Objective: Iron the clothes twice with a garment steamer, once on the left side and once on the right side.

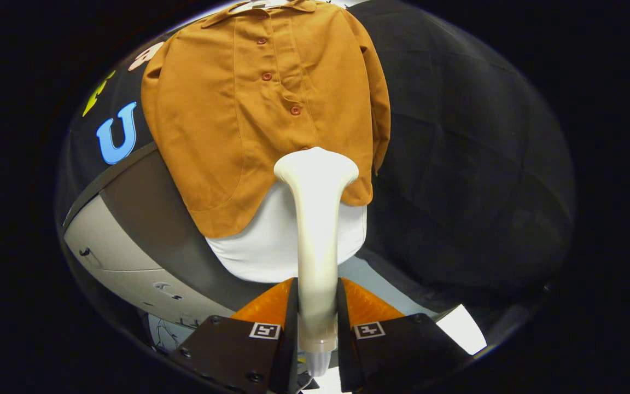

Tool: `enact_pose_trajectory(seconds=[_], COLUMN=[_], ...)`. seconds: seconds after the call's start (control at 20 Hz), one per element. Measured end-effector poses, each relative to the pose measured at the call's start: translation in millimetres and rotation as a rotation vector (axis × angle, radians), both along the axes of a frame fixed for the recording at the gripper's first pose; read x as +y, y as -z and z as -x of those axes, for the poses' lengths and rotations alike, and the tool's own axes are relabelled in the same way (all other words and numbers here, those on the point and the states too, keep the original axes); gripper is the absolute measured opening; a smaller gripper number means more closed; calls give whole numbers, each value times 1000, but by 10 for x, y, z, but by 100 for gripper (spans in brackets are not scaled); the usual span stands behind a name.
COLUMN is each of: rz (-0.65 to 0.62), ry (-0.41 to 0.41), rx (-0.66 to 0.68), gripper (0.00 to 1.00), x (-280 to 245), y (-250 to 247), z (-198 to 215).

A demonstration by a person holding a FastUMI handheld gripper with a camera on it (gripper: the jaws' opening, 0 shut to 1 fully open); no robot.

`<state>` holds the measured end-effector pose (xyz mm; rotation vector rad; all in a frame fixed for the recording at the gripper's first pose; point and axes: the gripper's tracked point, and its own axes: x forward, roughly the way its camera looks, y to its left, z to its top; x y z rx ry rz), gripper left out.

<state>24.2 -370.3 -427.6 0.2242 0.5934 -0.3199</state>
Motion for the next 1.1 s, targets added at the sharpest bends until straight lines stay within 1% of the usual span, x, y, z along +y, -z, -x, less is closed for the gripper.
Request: enact_pose_trajectory(seconds=[0.1,0.25,0.45,0.6,0.75,0.9,1.1], rz=[6,56,83,113,148,184,212], ry=[-5,-18,-25,-32,-50,-83,-133], rx=[3,-5,-76,-153,-254,-360,-471], gripper=[34,34,34,34,34,33,34], x=[46,73,174,272,392,610,938], y=[-19,-141,-511,-966,-1548,-2200,-2913], z=[107,247,360,348,242,182,52])
